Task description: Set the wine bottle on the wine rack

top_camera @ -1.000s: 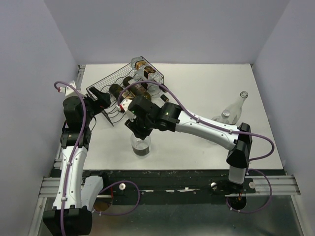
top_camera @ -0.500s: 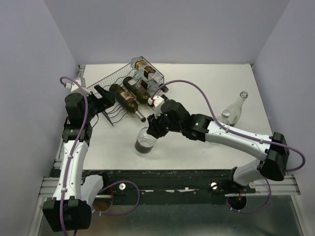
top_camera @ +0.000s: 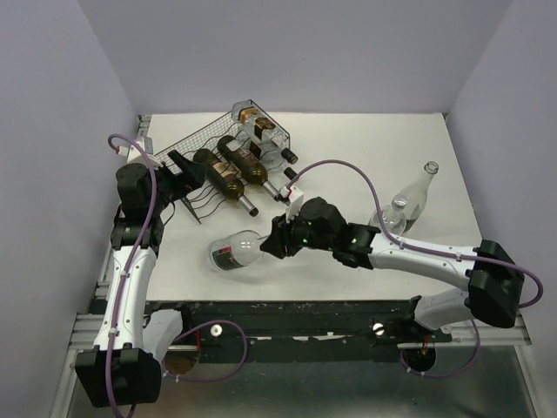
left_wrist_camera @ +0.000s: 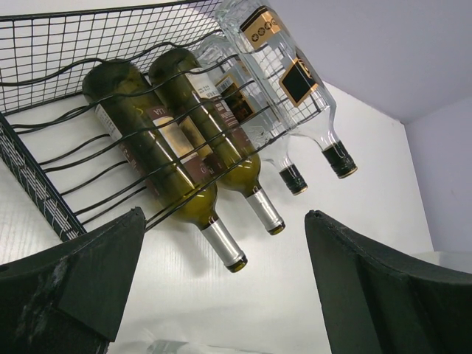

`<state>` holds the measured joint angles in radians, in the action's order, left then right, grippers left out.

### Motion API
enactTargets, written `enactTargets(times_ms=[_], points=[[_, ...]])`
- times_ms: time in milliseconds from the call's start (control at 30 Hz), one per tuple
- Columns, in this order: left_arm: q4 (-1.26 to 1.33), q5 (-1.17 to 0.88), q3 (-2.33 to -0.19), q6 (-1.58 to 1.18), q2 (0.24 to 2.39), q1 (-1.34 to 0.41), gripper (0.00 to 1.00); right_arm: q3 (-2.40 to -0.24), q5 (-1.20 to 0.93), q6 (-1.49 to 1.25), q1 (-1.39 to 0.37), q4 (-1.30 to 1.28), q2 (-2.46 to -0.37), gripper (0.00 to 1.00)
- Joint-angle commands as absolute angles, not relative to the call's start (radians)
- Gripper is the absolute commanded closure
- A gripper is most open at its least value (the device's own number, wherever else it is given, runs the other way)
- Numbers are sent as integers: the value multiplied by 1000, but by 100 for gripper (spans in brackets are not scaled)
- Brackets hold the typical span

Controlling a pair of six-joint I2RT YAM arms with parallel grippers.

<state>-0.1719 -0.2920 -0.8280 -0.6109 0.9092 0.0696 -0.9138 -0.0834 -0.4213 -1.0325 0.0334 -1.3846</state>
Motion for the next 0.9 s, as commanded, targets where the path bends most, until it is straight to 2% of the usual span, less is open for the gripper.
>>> enactTargets(times_ms=[0, 367, 667, 867], points=[[-161, -313, -842, -612, 913, 71, 1, -854, -90, -443, -1032, -11, -1423, 99], [-163, -313, -841, -606, 920, 69, 1, -836, -156, -374, -1028, 78, -1537, 99], [-158, -314, -841, -601, 931, 68, 1, -902, -160, -275, -1028, 2, -1637, 99], [-155, -316, -844, -601, 936, 71, 1, -1011, -94, -226, -1051, -170, -1755, 99]])
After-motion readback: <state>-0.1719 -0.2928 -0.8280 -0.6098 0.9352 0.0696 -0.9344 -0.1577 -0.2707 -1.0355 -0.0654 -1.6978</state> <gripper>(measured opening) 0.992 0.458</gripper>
